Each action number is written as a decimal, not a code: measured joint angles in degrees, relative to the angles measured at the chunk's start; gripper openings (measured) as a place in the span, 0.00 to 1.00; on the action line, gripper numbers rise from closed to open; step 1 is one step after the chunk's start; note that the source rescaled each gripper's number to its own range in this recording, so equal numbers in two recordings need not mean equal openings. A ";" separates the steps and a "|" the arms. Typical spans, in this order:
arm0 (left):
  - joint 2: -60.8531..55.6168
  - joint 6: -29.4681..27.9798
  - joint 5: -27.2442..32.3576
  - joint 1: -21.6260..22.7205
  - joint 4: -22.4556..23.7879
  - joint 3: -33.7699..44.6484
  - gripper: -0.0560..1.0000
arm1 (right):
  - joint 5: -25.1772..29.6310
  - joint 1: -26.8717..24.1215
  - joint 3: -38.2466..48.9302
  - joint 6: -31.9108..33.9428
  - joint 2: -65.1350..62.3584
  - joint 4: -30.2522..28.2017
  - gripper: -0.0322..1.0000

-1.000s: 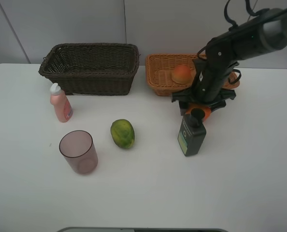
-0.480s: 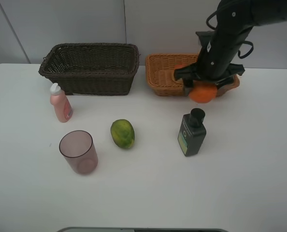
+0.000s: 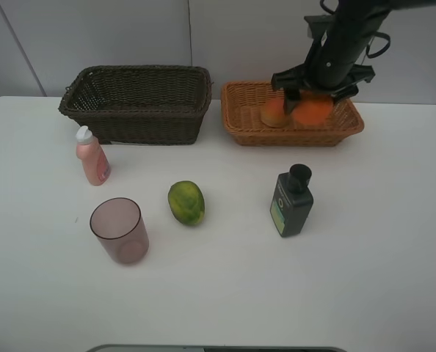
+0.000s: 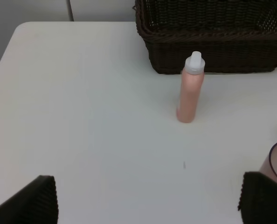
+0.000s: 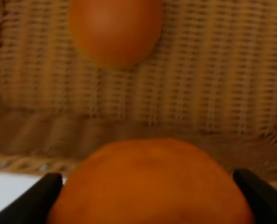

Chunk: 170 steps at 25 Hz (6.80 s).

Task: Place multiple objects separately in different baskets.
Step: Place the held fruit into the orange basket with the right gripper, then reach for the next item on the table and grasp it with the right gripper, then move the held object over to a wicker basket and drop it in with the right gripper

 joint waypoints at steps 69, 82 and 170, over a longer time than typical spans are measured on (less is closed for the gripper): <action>0.00 0.00 0.00 0.00 0.00 0.00 1.00 | 14.40 10.75 9.89 -4.74 -16.06 7.27 0.83; 0.00 0.00 0.00 0.00 0.00 0.00 1.00 | 9.98 13.75 16.58 1.75 -16.06 7.53 0.90; 0.00 0.00 0.00 0.00 0.00 0.00 1.00 | 19.13 15.87 -7.05 -5.48 -6.38 7.63 0.04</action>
